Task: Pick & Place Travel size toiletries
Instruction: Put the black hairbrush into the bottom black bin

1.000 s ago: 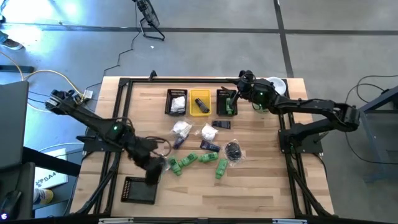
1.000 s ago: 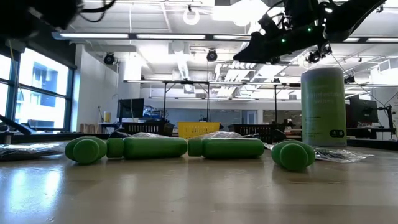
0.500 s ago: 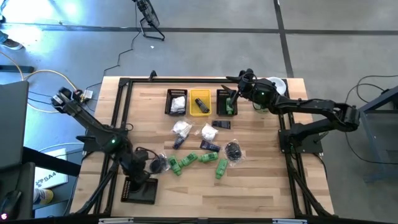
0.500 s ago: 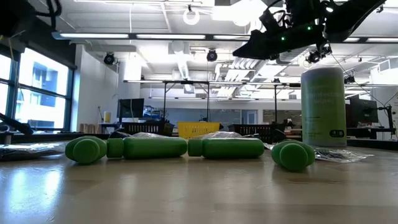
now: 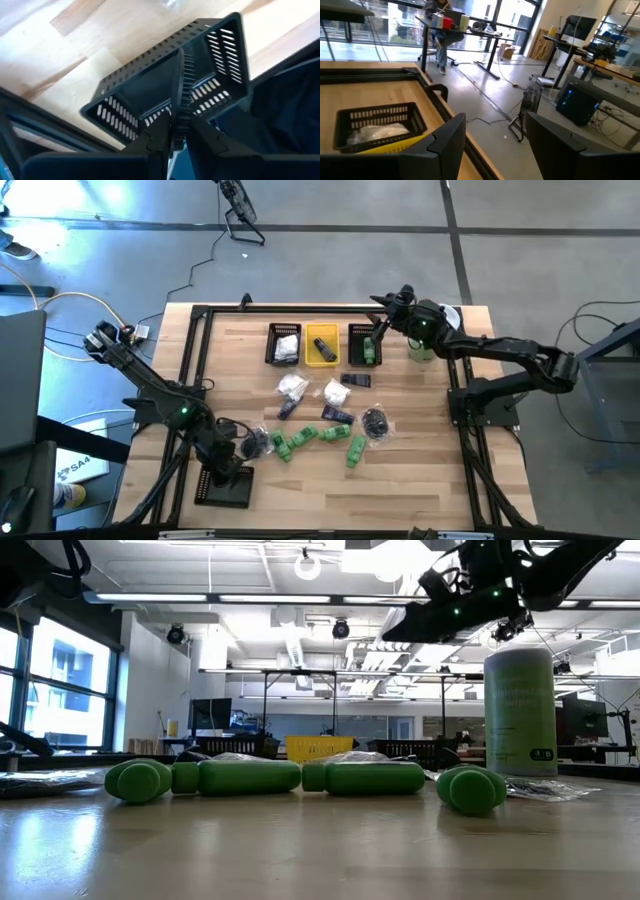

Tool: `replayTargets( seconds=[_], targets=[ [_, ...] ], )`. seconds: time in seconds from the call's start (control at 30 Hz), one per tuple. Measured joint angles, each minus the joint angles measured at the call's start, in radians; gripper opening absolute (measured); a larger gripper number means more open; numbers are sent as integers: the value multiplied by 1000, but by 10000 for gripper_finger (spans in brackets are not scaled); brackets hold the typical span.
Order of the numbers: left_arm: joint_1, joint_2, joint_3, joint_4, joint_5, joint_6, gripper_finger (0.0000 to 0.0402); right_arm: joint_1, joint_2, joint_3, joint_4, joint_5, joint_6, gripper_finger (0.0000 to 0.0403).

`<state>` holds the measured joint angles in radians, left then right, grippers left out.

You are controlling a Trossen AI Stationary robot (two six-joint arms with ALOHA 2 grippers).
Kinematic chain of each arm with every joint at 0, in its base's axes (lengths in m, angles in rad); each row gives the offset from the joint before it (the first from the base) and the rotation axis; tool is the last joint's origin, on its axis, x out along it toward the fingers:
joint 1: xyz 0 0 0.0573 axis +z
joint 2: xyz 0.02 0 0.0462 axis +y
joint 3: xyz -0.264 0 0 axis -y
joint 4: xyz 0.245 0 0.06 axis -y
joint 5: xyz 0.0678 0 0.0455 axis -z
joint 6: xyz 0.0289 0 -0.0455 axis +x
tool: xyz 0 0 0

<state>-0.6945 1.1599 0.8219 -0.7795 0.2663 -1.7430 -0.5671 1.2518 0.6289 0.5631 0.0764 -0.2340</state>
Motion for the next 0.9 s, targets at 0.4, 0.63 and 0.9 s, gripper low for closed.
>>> replayTargets(
  seconds=[0.4,0.63,0.9],
  targets=[
    [0,3,0,-9,36,-67,56,-60,0,0,47,-1,0,199],
    [0,3,0,-8,39,-56,57,-71,0,0,63,-3,0,199],
    [0,3,0,-53,101,-138,57,-71,0,0,70,-2,0,199]
  ],
)
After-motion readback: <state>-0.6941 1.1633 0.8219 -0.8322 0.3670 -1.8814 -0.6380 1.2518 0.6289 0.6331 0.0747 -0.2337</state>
